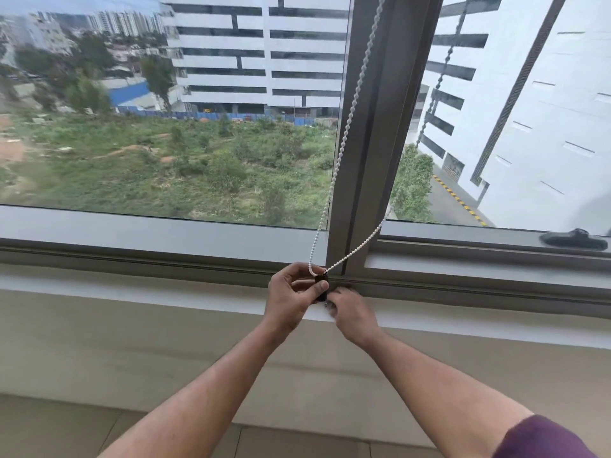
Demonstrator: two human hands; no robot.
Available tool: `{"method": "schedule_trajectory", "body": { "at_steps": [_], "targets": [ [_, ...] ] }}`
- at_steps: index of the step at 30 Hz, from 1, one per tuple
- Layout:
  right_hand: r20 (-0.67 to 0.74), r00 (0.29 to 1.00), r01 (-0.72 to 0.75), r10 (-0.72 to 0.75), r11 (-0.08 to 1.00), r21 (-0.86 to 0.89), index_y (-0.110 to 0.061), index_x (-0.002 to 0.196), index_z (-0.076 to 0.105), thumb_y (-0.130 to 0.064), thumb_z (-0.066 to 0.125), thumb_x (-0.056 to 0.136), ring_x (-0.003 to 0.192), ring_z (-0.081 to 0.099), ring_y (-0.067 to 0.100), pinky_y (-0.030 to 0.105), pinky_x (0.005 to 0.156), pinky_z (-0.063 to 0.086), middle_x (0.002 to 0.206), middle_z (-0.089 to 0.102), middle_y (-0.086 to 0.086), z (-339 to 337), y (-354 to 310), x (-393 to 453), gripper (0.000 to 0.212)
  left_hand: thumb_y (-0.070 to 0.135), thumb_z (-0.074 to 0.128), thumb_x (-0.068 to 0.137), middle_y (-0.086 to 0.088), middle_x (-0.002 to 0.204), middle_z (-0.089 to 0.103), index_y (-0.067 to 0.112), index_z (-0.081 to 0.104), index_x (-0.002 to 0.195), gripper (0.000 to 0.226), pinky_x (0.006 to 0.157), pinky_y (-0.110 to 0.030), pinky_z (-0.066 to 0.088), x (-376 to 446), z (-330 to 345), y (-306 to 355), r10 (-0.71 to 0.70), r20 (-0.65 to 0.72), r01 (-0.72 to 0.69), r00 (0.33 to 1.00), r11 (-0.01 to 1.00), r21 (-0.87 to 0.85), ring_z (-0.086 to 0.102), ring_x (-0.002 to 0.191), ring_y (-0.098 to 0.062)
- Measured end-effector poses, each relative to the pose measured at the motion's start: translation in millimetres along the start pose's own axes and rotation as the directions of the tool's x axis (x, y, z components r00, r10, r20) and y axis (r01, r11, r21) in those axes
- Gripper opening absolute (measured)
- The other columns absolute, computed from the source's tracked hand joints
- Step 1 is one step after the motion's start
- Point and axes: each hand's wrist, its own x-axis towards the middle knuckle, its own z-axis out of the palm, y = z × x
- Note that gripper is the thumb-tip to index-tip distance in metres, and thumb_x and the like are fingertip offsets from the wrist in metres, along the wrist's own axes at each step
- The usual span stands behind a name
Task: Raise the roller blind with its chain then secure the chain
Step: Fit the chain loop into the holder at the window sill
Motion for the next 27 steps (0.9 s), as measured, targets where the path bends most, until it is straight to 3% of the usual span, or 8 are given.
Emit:
{"method": "schedule_trajectory", "body": {
  "at_steps": [6, 12, 15, 20, 22, 24, 27],
  "targets": [
    [-0.162, 0.983, -0.045, 0.083, 0.973, 0.225, -0.017, 0.113, 0.070, -0.023, 0.075, 0.089, 0.106, 0.061, 0.020, 0.031, 0.088, 0.048, 0.109, 0.069, 0.001, -11.2, 1.8, -10.1, 0.025, -0.007, 0.078, 0.083, -0.008, 0.090, 0.076, 0.012, 0.074, 0.091, 0.021, 0.077, -0.040, 0.064, -3.2, 2.8, -0.5, -0.014, 0.024, 0.014, 1.000, 1.000, 0.008, 0.073, 0.085, -0.025],
    [-0.274, 0.949, 0.014, 0.156, 0.847, 0.532, -0.015, 0.104, 0.073, -0.019, 0.085, 0.081, 0.084, 0.071, 0.003, 0.022, 0.080, 0.056, 0.091, 0.073, -0.009, -39.8, -3.7, -36.2, 0.026, -0.009, 0.077, 0.082, -0.006, 0.083, 0.074, 0.018, 0.075, 0.085, 0.028, 0.082, -0.051, 0.063, -3.1, 9.9, -0.4, -0.034, -0.007, 0.034, 0.999, 0.999, 0.007, 0.071, 0.079, -0.024],
    [-0.320, 0.930, 0.075, 0.178, 0.764, 0.641, -0.019, 0.102, 0.074, -0.020, 0.088, 0.078, 0.081, 0.072, 0.004, 0.014, 0.073, 0.055, 0.083, 0.075, -0.011, -56.2, -8.0, -51.9, 0.027, -0.009, 0.077, 0.083, -0.007, 0.083, 0.073, 0.017, 0.074, 0.086, 0.026, 0.083, -0.052, 0.064, -4.2, 13.0, -1.3, -0.044, -0.003, 0.044, 0.999, 0.999, 0.013, 0.071, 0.080, -0.024],
    [-0.346, 0.915, 0.157, 0.208, 0.606, 0.780, -0.030, 0.104, 0.070, -0.019, 0.087, 0.079, 0.065, 0.073, 0.022, 0.037, 0.063, 0.062, 0.088, 0.074, -0.003, -80.6, -16.1, -70.3, 0.032, -0.008, 0.076, 0.084, -0.018, 0.085, 0.070, 0.010, 0.073, 0.091, 0.020, 0.085, -0.054, 0.063, -9.8, 18.9, -0.5, -0.048, 0.017, 0.047, 0.999, 0.999, 0.023, 0.070, 0.085, -0.030],
    [-0.373, 0.908, 0.191, 0.193, 0.601, 0.776, -0.033, 0.109, 0.072, -0.022, 0.087, 0.080, 0.072, 0.073, 0.021, 0.037, 0.068, 0.063, 0.094, 0.073, -0.007, -88.4, -18.8, -75.3, 0.035, -0.008, 0.076, 0.084, -0.027, 0.086, 0.069, 0.010, 0.073, 0.091, 0.019, 0.085, -0.053, 0.063, -12.7, 21.3, 0.8, -0.043, 0.023, 0.042, 0.999, 0.999, 0.024, 0.070, 0.085, -0.031],
    [-0.398, 0.902, 0.226, 0.166, 0.604, 0.764, -0.035, 0.111, 0.073, -0.023, 0.086, 0.081, 0.086, 0.073, 0.018, 0.030, 0.076, 0.062, 0.098, 0.074, -0.009, -94.7, -21.3, -79.0, 0.035, -0.007, 0.076, 0.084, -0.037, 0.092, 0.069, 0.008, 0.073, 0.093, 0.017, 0.084, -0.052, 0.064, -14.8, 23.2, 1.5, -0.038, 0.027, 0.037, 0.999, 0.999, 0.024, 0.071, 0.085, -0.034],
    [-0.396, 0.905, 0.236, 0.156, 0.591, 0.771, -0.031, 0.107, 0.075, -0.015, 0.086, 0.081, 0.094, 0.075, 0.014, 0.024, 0.081, 0.059, 0.102, 0.077, -0.007, -99.2, -22.5, -81.0, 0.033, -0.008, 0.076, 0.084, -0.040, 0.094, 0.068, 0.005, 0.072, 0.095, 0.017, 0.084, -0.053, 0.063, -17.4, 26.7, 3.6, -0.035, 0.031, 0.034, 0.999, 0.999, 0.015, 0.071, 0.083, -0.035]
  ]
}}
